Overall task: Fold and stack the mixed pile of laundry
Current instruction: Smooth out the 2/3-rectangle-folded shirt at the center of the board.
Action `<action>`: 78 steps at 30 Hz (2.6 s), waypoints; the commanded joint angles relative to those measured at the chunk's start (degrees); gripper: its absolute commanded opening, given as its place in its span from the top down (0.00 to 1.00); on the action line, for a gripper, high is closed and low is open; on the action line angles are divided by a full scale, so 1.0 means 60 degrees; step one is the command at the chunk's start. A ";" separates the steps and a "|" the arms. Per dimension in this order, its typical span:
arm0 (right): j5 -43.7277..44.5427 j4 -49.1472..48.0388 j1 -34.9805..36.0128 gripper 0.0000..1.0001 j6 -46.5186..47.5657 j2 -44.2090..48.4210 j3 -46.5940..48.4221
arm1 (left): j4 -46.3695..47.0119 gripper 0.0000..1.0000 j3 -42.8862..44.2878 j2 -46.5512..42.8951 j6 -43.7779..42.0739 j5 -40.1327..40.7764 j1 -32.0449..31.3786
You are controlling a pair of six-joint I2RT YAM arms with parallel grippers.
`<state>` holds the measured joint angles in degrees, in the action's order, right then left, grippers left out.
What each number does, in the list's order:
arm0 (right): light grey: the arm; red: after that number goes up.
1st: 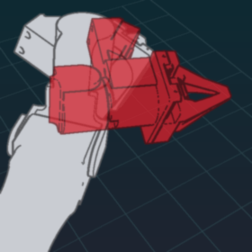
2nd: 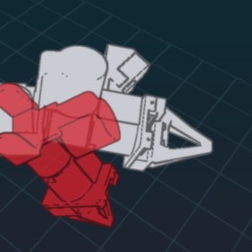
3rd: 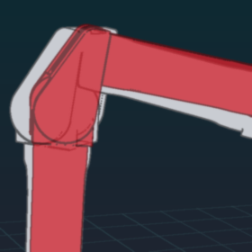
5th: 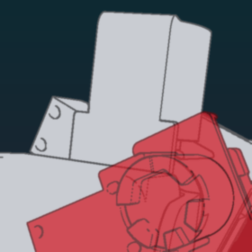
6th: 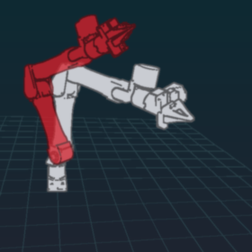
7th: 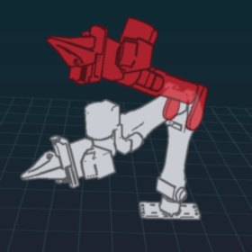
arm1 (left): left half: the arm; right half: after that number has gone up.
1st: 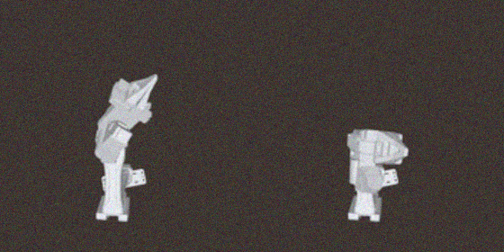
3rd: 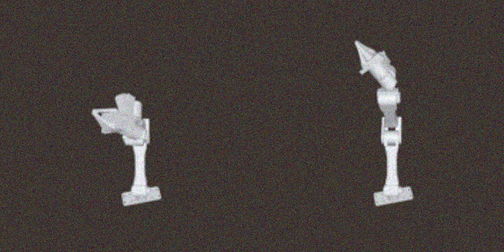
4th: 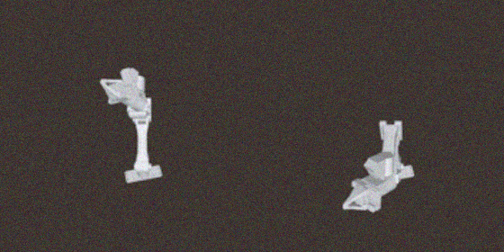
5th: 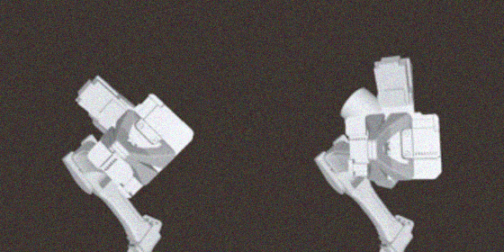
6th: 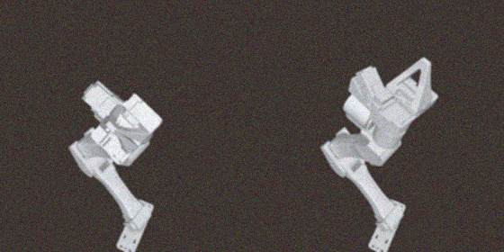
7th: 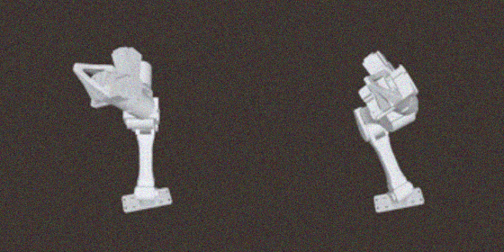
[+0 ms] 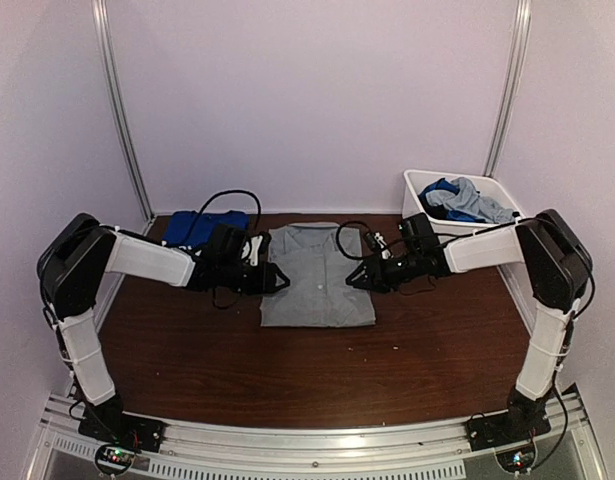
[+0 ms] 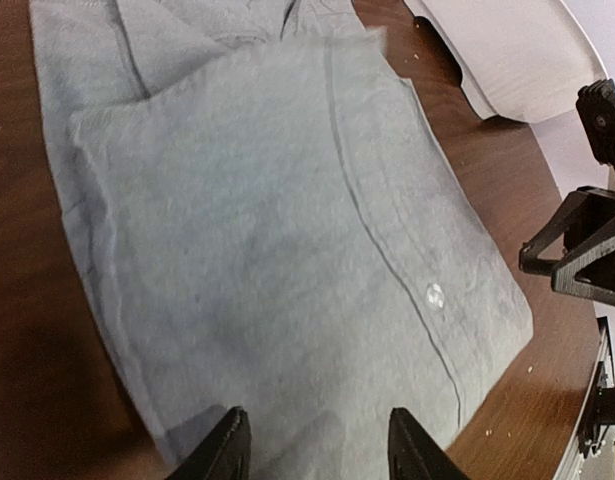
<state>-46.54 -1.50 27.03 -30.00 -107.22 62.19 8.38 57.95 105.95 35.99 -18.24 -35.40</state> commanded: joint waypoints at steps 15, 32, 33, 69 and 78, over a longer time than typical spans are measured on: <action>0.0187 0.0560 -0.0491 0.52 0.1151 -0.0482 0.1518 | -0.0987 0.03 0.2683 0.0671 -0.2009 0.0528 0.0580; 0.1299 0.1772 0.0531 0.00 0.1035 0.3571 0.0282 | -0.1825 0.02 0.0109 -0.3445 -0.1334 0.1573 -0.0989; 0.1332 0.1537 0.0780 0.01 0.0796 0.3454 0.0097 | -0.1670 0.02 -0.0013 -0.3275 -0.1106 0.1483 -0.1161; 0.0185 -0.1769 0.1091 0.15 -0.0807 0.1332 -0.1928 | 0.1865 0.19 -0.1492 -0.1059 0.0349 -0.0017 -0.1562; -0.0550 -0.1947 0.1076 0.15 -0.0884 -0.0707 0.0194 | 0.2017 0.19 0.0111 0.0559 0.0180 -0.0432 -0.1302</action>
<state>-46.96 -12.51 33.76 -34.92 -104.51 60.45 19.33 56.69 104.71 38.17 -19.07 -44.88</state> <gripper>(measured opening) 0.848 0.810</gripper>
